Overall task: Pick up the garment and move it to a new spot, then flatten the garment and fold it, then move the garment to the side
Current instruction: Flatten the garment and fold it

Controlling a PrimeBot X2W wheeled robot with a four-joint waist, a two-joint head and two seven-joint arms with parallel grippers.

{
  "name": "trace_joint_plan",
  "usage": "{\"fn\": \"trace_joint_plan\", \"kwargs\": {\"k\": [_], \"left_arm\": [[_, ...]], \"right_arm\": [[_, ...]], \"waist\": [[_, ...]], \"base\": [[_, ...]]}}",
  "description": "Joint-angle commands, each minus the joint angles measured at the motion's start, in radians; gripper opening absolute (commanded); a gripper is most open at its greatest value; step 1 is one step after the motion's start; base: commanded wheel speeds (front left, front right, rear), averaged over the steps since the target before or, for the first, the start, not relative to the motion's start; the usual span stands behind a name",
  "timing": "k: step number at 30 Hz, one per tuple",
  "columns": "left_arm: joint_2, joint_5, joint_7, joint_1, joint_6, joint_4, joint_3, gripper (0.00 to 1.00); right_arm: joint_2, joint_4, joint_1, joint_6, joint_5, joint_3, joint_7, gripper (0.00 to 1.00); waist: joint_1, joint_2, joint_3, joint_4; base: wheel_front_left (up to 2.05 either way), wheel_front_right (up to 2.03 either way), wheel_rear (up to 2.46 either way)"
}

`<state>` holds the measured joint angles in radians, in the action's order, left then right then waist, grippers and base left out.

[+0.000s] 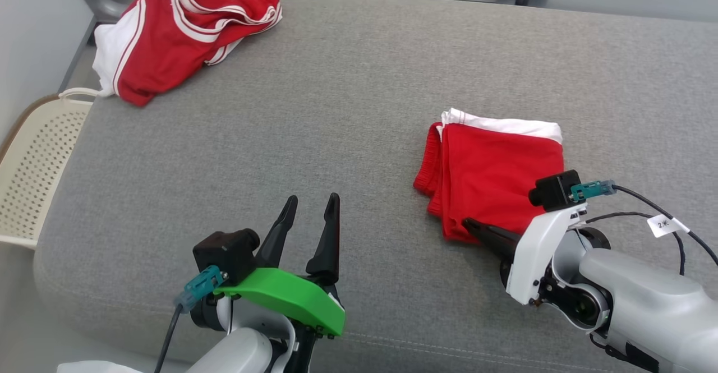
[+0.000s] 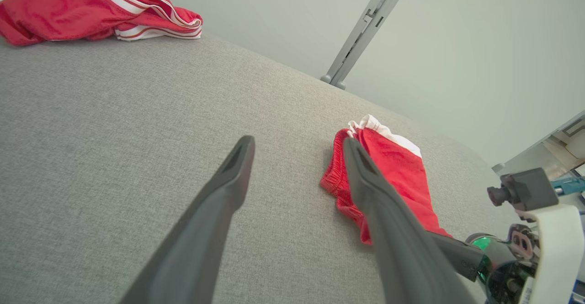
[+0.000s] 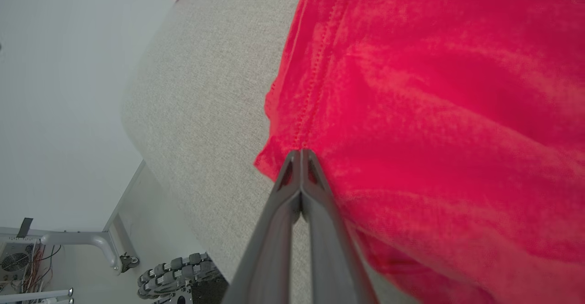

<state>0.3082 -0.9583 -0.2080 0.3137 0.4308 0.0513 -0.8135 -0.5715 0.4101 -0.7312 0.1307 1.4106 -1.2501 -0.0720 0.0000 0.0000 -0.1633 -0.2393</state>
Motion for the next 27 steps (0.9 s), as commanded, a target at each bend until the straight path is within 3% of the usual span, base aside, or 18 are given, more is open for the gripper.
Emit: {"fn": "trace_joint_plan", "kwargs": {"k": [1,8,12,14,15,27], "left_arm": [[0.007,-0.005,-0.003,0.000,0.003,-0.002,0.003,1.00],[0.018,-0.011,0.001,-0.016,0.012,0.000,0.008,1.00],[0.027,-0.010,0.002,-0.026,0.019,0.005,0.010,1.00],[0.032,-0.011,0.002,-0.033,0.021,0.007,0.011,1.00],[0.035,-0.007,0.001,-0.036,0.022,0.008,0.010,1.00],[0.081,0.014,-0.007,-0.060,0.045,0.018,0.019,1.00]], "right_arm": [[0.003,0.001,-0.004,0.000,-0.002,-0.003,-0.012,0.00],[-0.011,-0.033,-0.038,0.000,-0.018,-0.004,-0.090,0.00],[-0.042,-0.046,-0.057,0.000,-0.032,0.006,-0.139,0.47],[-0.057,-0.045,-0.061,0.000,-0.028,0.015,-0.155,0.96],[-0.067,-0.039,-0.063,0.000,-0.029,0.024,-0.162,1.00],[-0.120,0.107,0.002,0.000,-0.004,0.091,-0.188,1.00]], "waist": [[0.0000,0.0000,0.004,0.015],[0.0000,0.0000,0.040,0.059],[0.0000,0.0000,0.062,0.086],[0.0000,0.0000,0.073,0.098],[0.0000,0.0000,0.077,0.104],[0.0000,0.0000,0.100,0.107]], "base": [[0.00,0.00,0.00],[0.00,0.00,0.00],[0.00,0.00,0.00],[0.00,0.00,0.00],[0.00,0.00,0.00],[0.00,0.00,0.00]]}}
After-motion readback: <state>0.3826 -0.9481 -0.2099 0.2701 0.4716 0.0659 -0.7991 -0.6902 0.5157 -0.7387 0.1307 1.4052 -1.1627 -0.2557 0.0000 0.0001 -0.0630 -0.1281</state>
